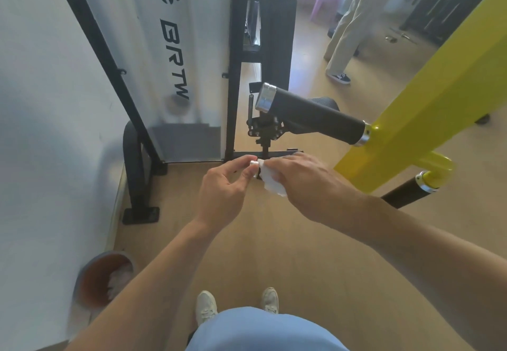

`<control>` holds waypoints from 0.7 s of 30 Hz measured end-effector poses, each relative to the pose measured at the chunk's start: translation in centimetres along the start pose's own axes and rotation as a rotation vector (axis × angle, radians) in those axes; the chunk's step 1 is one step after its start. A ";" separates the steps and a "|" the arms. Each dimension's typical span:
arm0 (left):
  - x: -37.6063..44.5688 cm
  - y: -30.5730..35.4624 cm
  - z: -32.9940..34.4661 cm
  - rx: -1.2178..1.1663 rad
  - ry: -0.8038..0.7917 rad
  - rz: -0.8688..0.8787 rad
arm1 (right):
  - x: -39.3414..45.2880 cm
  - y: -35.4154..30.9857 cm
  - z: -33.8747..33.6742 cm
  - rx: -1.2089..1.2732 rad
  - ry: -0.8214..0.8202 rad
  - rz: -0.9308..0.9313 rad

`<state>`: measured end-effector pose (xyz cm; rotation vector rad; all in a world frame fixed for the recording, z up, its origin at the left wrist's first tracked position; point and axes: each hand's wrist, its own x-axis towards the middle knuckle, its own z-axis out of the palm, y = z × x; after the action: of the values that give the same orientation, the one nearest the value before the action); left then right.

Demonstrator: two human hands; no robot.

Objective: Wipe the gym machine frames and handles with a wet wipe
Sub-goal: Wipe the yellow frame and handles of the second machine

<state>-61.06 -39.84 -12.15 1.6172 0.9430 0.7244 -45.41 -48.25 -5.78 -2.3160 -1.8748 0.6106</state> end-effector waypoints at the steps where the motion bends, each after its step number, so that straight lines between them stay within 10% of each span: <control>1: 0.0 0.0 0.1 0.002 0.001 -0.001 | 0.3 0.2 0.2 0.073 0.004 0.011; 11: 0.4 -0.5 0.3 0.009 -0.027 -0.006 | -2.0 -1.2 -0.4 -0.661 0.046 0.152; 21: 0.8 -0.6 0.0 0.075 -0.034 0.014 | 0.1 -1.9 1.2 -0.498 0.190 -0.041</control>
<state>-60.78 -39.03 -12.69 1.6979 0.9453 0.6758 -47.54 -47.96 -6.32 -2.4859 -2.1617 -0.1001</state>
